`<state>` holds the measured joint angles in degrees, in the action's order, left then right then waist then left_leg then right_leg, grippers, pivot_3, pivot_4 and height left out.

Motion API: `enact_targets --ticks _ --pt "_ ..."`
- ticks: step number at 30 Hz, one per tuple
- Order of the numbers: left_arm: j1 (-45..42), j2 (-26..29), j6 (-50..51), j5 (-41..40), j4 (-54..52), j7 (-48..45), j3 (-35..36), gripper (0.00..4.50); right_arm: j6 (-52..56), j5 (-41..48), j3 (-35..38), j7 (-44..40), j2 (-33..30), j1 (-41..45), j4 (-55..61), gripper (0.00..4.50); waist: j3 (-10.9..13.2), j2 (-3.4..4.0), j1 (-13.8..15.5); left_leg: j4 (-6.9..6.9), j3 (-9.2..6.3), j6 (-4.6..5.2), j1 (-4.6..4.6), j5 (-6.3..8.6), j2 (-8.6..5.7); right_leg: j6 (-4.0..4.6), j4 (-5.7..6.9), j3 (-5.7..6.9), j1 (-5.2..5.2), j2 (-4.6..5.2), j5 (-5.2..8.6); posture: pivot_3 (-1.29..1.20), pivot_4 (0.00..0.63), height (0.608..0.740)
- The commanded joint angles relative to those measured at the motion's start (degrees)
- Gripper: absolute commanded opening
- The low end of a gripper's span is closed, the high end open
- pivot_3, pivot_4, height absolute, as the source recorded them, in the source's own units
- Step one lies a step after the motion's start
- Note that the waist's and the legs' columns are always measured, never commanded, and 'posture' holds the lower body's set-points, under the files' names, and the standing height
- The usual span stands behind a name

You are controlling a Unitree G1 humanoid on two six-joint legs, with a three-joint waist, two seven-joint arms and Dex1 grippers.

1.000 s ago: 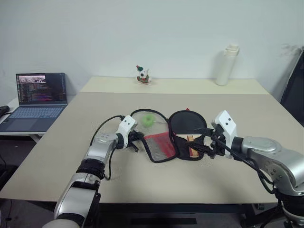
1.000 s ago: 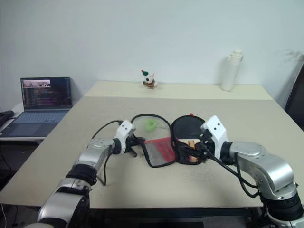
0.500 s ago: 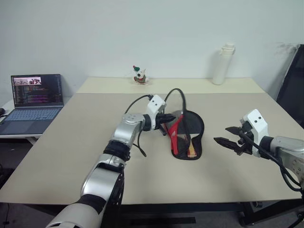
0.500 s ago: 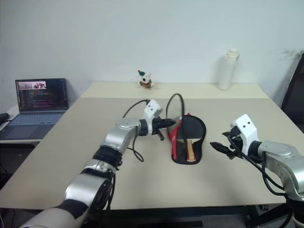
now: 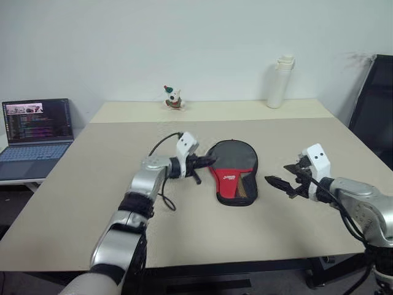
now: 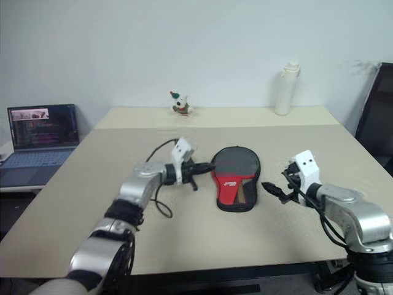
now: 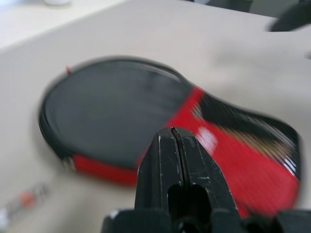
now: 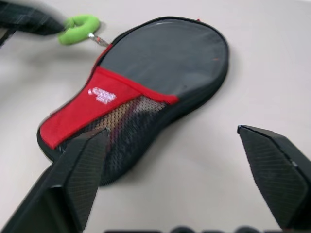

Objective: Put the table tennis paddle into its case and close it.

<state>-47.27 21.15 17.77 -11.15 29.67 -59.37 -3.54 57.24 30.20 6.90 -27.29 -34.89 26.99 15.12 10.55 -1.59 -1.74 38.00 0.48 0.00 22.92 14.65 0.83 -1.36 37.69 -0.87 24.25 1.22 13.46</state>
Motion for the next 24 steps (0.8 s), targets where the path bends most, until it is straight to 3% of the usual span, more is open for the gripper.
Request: enact_targets --ticks 1,8,16,24 --pt "2.4 3.2 5.6 -4.7 -12.8 -1.4 2.6 0.0 0.6 -0.2 -0.5 1.0 1.7 3.0 -1.7 4.46 0.0 0.0 0.1 0.01 -0.01 0.0 0.01 0.0 -0.01 0.12 0.0 0.01 0.0 0.01 -0.07 0.0 0.15 0.74" --pt "10.2 8.6 15.4 -11.4 -28.5 0.0 6.2 0.0 -3.1 -5.3 -3.9 2.9 7.0 7.4 -16.1 4.46 0.0 0.0 0.2 0.04 -0.02 0.0 -0.02 0.0 -0.08 0.12 -0.03 0.01 -0.07 0.1 -0.07 0.0 0.15 0.74" --pt "12.1 10.8 17.3 -12.9 -31.2 2.5 6.8 0.0 -9.4 -10.2 -4.9 2.5 11.5 12.7 -31.8 4.46 0.0 0.0 0.1 0.03 0.01 0.0 -0.06 0.0 -0.06 0.13 0.02 0.03 -0.06 0.07 -0.08 0.0 0.15 0.74" --pt "12.4 11.5 17.2 -13.2 -32.0 3.4 6.2 0.0 -12.5 -14.7 -9.7 -1.7 12.5 14.5 -36.8 4.46 0.0 0.0 -0.2 0.03 0.06 0.0 -0.14 0.0 -0.05 0.14 0.08 0.01 -0.07 0.06 -0.09 0.0 0.15 0.74"
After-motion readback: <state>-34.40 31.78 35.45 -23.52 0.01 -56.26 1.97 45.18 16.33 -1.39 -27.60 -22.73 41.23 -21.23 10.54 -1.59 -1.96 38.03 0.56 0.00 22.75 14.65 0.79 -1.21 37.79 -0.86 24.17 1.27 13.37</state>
